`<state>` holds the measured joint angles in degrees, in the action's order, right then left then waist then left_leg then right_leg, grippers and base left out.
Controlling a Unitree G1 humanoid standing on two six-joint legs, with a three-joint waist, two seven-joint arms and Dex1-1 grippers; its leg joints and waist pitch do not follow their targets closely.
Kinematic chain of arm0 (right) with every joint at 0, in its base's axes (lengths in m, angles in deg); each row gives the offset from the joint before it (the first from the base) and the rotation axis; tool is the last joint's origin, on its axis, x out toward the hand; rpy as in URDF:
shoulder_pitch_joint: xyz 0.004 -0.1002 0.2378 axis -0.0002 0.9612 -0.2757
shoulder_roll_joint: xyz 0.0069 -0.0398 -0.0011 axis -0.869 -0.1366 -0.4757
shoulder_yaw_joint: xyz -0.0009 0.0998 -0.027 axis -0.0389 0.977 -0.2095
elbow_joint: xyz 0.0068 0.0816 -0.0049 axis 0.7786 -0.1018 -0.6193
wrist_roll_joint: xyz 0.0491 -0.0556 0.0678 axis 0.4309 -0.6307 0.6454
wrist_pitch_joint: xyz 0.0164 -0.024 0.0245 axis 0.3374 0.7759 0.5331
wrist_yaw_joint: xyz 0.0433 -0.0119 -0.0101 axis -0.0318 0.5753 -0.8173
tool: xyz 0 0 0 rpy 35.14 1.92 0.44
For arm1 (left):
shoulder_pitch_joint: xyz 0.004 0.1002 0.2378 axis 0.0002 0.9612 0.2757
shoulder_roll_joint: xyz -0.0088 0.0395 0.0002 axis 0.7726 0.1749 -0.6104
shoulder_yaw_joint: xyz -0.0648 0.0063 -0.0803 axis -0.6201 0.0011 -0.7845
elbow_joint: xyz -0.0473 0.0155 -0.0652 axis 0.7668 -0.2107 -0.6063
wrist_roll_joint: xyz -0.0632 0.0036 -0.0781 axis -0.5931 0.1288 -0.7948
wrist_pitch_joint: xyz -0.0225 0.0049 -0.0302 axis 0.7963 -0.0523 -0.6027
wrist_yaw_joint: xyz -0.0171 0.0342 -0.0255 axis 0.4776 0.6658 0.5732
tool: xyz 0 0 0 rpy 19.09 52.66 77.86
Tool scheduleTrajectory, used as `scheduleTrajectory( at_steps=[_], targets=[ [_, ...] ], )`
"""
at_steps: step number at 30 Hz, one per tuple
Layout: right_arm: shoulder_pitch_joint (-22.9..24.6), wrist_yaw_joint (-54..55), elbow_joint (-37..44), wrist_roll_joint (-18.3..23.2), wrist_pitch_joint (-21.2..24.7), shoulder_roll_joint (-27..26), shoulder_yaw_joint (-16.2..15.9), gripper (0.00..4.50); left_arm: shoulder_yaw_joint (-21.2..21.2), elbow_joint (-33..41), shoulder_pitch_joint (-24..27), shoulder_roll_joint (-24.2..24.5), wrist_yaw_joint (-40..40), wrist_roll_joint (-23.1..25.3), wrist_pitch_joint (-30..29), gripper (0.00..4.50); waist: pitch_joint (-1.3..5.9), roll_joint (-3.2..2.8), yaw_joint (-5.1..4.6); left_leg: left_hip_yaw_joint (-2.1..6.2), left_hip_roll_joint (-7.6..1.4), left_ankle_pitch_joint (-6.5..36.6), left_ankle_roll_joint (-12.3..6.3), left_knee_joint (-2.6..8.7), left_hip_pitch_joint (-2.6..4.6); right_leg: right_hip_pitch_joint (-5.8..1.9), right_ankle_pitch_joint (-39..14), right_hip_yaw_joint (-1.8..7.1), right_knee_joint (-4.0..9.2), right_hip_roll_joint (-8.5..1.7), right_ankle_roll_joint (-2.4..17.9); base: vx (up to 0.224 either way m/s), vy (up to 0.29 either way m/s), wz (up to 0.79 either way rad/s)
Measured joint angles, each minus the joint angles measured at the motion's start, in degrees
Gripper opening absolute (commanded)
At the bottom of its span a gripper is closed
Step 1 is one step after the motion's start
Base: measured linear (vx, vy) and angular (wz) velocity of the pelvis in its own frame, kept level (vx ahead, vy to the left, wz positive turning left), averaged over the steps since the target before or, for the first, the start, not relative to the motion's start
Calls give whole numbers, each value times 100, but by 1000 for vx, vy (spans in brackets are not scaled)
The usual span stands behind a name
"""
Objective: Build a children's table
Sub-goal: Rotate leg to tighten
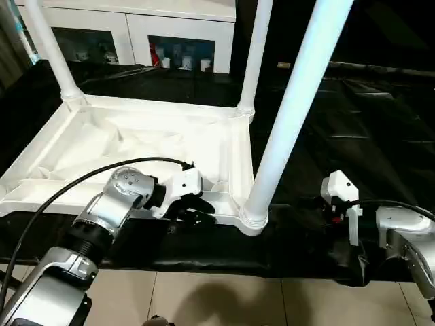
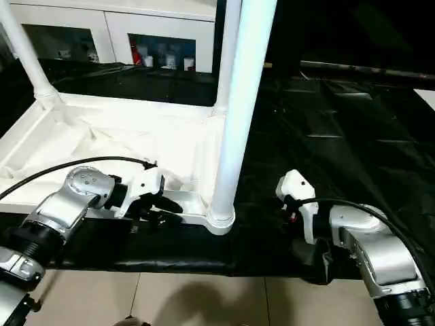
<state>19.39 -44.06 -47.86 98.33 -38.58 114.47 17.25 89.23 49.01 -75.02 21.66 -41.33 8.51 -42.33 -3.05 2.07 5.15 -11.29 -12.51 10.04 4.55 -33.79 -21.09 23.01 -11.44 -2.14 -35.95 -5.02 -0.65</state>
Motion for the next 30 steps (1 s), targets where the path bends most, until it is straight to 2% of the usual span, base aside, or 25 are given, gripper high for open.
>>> scheduleTrajectory(
  at_steps=[1,3,6,9,12,15,16,20,23,27,30],
  targets=[
    [0,0,1,0,0,0,-5,384,0,-1,0,0,-2,1,-7,83,0,-1,1,0,0,0,0,0,0,0,0,0,0,0,0,0,0,0],
    [0,0,1,0,-2,0,-17,384,0,-3,-10,1,-5,24,-25,37,1,-1,1,0,0,0,0,-1,1,-1,0,1,0,0,0,0,0,0],
    [0,0,0,-2,-28,0,-57,384,56,-11,-41,23,-32,90,-31,37,2,-3,-3,0,0,0,0,0,4,-2,0,1,-2,0,0,0,0,0],
    [0,3,-1,-4,-58,0,-59,384,92,-12,-56,30,0,125,-33,4,3,-5,-4,0,0,0,0,0,7,-5,0,1,-3,0,0,0,0,0],
    [-2,69,-47,-14,-168,-79,-57,384,96,-10,-65,-17,42,211,-133,2,8,-11,-6,0,1,0,0,-1,11,-10,0,2,-2,-2,0,0,0,0],
    [-22,175,-171,-17,-271,-277,-63,384,83,-11,-141,-312,412,278,-467,2,10,-12,-1,-1,13,0,0,-6,10,-14,1,1,-4,-15,2,0,0,0],
    [-67,237,-287,-24,-328,-345,-59,400,69,-9,-161,-428,554,282,-633,1,10,-13,-7,-1,19,0,-1,-7,11,-15,3,3,-4,-18,4,0,0,0],
    [-119,441,-589,-34,-433,-502,11,414,67,0,-223,-769,1004,295,-1054,0,29,-44,-25,1,34,1,-3,-9,10,-13,4,9,-3,-26,3,0,0,0],
    [-197,546,-807,-135,-624,-589,-3,446,55,-9,-223,-822,1074,295,-1068,0,40,-63,-26,8,32,1,-3,-4,7,-8,3,2,-4,-23,2,0,0,0],
    [-418,799,-1128,-381,-943,-718,-68,446,56,-3,-222,-824,1009,298,-1051,0,41,-68,-23,10,33,0,-4,-4,3,-6,2,2,-3,-23,1,0,0,0],
    [-580,904,-1388,-413,-1060,-819,-70,446,58,87,-182,-763,977,298,-1054,0,41,-68,-23,9,33,0,-4,-4,0,-4,1,2,0,-23,-2,0,0,0]
  ],
)
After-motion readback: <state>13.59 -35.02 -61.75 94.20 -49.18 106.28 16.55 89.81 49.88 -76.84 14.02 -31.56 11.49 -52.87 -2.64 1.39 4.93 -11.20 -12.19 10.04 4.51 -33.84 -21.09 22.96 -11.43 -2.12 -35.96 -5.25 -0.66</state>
